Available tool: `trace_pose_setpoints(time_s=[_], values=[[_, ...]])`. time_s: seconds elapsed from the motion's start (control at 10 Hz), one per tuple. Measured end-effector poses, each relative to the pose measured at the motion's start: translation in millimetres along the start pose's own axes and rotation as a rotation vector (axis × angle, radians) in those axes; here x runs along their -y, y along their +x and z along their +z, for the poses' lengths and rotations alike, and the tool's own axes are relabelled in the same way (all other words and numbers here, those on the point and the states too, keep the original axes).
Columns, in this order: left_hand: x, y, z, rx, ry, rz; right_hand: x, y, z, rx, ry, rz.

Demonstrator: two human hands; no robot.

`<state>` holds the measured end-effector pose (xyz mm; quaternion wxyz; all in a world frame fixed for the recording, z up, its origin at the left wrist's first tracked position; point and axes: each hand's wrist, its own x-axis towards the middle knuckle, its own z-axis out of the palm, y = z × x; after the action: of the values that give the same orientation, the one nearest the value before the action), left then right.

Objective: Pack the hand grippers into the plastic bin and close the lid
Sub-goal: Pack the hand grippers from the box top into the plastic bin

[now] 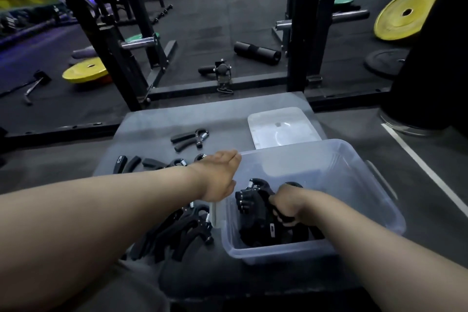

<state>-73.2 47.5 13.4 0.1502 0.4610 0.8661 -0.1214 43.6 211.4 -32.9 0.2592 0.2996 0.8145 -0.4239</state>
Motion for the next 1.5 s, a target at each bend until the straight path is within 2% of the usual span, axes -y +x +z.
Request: trace_pose_setpoints(time_s=[0.1, 0.2, 0.3, 0.4, 0.8, 1.1, 1.3, 1.5], values=[[1, 0, 0, -0.001, 0.002, 0.004, 11, 0, 16, 0.019, -0.055, 0.012], [-1, -1, -1, 0.006, 0.003, 0.001, 18, -4, 23, 0.008, -0.442, -0.061], [-3, -1, -3, 0.005, 0.008, 0.004, 11, -7, 21, -0.073, -0.312, -0.057], [-5, -1, -4, 0.013, 0.008, -0.003, 3, -5, 23, -0.134, -0.285, -0.067], [-9, -5, -7, 0.046, 0.017, -0.023, -5, 0, 26, -0.237, -0.396, -0.168], [-13, -7, -9, 0.040, 0.007, -0.031, -10, 13, 30, -0.120, -0.318, -0.165], [-13, -7, -10, 0.045, 0.001, -0.035, -10, 17, 35, -0.100, -0.429, -0.125], [-13, -7, -9, 0.051, -0.005, -0.045, -18, 27, 40, -0.063, -0.542, -0.164]])
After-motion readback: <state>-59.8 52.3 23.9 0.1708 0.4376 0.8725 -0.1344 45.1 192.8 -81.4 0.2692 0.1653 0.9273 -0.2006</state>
